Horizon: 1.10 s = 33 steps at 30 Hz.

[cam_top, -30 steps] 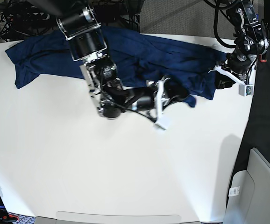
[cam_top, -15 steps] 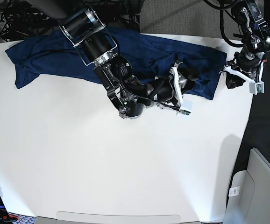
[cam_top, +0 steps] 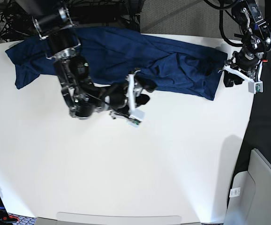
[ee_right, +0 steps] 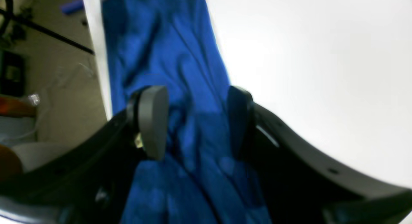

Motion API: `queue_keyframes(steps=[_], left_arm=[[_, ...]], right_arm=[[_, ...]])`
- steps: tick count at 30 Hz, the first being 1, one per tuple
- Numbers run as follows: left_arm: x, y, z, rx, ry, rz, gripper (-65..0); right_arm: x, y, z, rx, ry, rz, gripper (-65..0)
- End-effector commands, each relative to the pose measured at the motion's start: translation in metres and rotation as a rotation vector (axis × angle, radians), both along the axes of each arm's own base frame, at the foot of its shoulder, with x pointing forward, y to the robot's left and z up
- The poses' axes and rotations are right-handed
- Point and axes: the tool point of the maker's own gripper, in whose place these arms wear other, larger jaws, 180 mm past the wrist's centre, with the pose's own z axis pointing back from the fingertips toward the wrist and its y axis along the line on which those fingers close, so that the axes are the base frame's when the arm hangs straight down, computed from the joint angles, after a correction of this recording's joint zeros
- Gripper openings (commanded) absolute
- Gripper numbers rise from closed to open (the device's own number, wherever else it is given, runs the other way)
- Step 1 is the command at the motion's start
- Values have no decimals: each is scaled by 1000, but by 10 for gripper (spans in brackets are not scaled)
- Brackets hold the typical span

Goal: Fold the T-shirt properly
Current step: 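Fold the shirt's side with the right gripper toward the left gripper, then fold the shirt's other end with the left gripper toward the right gripper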

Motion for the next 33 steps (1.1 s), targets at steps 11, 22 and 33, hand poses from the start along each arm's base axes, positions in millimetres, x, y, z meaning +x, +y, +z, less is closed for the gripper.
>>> queue_keyframes(steps=[11, 22, 33], left_arm=[[-1, 11, 8, 37, 116, -67, -352], [7, 5, 18, -119, 107, -128, -336], [10, 2, -6, -301, 174, -109, -337]], right_arm=[[-15, -126, 7, -172, -113, -145, -352], [-47, -190, 14, -307, -141, -211, -352], [-57, -203, 14, -342, -135, -219, -352]])
